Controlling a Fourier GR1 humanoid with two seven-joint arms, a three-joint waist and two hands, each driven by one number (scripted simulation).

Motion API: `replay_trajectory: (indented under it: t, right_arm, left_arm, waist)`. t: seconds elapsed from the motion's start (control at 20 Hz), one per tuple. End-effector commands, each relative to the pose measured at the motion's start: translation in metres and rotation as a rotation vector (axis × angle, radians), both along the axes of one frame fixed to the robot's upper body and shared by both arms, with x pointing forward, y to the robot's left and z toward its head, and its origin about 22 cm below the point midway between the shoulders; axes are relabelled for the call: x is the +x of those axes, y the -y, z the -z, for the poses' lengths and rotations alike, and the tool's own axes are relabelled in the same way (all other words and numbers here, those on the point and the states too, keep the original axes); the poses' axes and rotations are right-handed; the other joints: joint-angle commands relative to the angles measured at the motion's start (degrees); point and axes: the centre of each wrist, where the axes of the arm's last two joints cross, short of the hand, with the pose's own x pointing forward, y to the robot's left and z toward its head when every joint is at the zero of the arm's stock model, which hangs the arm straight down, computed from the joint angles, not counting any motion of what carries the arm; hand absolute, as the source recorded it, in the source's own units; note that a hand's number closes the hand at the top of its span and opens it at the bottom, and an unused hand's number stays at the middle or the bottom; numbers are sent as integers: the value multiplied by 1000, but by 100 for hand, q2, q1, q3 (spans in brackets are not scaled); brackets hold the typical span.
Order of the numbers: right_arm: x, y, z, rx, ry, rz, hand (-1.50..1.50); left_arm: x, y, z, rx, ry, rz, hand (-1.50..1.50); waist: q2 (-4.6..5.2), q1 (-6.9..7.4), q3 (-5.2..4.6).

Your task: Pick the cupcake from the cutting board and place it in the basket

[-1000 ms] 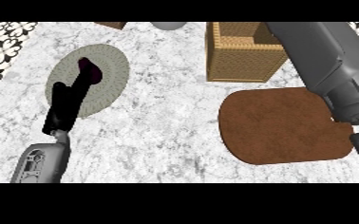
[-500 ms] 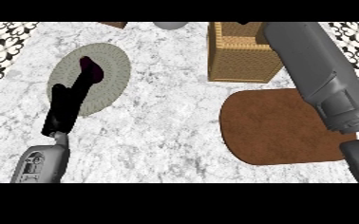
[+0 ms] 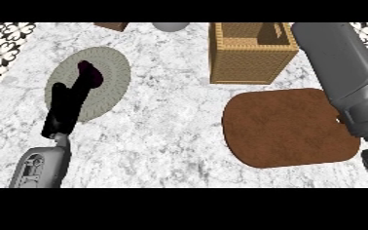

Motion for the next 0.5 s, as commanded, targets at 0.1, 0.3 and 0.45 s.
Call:
replay_trajectory:
  t: [0.1,0.3,0.45]
  right_arm:
    - [-12,38,6,162,60,123,-150]
    - [-36,98,-3,138,16,137,-150]
    - [-65,136,19,146,42,103,-150]
  left_arm:
    - [-1,-14,4,0,-23,-19,0]
    - [-17,-20,19,0,-15,-57,0]
    - [-5,-24,12,-14,-39,-59,0]
  waist:
    - [-51,-156,-1]
    - [-101,-268,-5]
    - [-97,-371,-1]
